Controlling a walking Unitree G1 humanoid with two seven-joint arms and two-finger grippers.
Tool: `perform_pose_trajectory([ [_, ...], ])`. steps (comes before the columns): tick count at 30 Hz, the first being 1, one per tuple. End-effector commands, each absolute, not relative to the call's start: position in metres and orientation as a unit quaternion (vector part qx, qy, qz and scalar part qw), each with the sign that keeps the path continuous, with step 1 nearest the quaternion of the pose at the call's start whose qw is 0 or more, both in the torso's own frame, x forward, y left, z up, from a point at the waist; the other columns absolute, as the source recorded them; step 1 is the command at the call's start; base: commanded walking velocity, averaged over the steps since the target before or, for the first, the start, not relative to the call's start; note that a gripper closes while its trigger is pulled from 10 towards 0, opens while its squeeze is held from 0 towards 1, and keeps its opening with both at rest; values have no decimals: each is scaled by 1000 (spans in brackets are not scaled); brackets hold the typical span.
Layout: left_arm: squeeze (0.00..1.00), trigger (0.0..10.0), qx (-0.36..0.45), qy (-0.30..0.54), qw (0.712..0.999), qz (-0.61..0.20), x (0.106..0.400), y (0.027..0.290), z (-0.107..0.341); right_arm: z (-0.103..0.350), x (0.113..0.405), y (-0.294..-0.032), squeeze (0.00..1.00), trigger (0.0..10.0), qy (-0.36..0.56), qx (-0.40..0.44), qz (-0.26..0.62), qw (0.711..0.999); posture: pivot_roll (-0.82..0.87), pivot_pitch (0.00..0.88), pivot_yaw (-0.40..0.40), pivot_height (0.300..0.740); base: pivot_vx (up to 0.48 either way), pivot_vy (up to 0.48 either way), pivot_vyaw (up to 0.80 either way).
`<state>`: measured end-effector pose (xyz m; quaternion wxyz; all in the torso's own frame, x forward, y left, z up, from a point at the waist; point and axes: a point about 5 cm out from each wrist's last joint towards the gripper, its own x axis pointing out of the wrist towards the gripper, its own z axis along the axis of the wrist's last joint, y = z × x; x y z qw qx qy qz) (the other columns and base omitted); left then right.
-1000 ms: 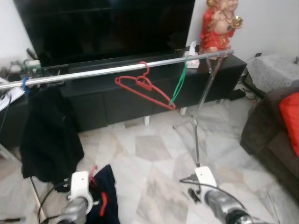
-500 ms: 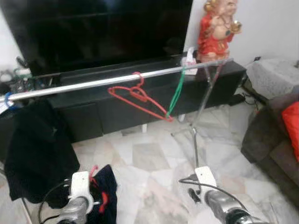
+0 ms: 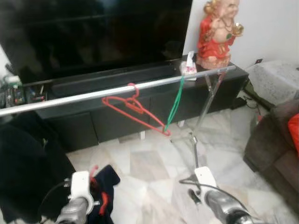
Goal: Hang hanger
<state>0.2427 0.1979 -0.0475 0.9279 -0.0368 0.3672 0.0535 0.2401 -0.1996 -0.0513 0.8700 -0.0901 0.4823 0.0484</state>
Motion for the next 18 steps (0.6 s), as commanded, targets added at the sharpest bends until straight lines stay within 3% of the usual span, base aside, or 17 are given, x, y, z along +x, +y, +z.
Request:
perform_pose_trajectory([
  [1, 0, 10000, -22, 362, 930, 65, 246, 210, -43, -47, 248, -192, 0, 10000, 470, -90, 58, 876, 16, 0, -55, 740, 0, 0, 0],
  [16, 0, 10000, -30, 362, 929, 67, 245, 209, -43, -47, 248, -192, 0, 10000, 473, -100, 66, 873, 16, 0, -56, 740, 0, 0, 0],
  [18, 0, 10000, -28, 362, 929, 67, 245, 209, -44, -47, 248, -192, 0, 10000, 476, -111, 75, 869, 16, 0, -56, 740, 0, 0, 800],
])
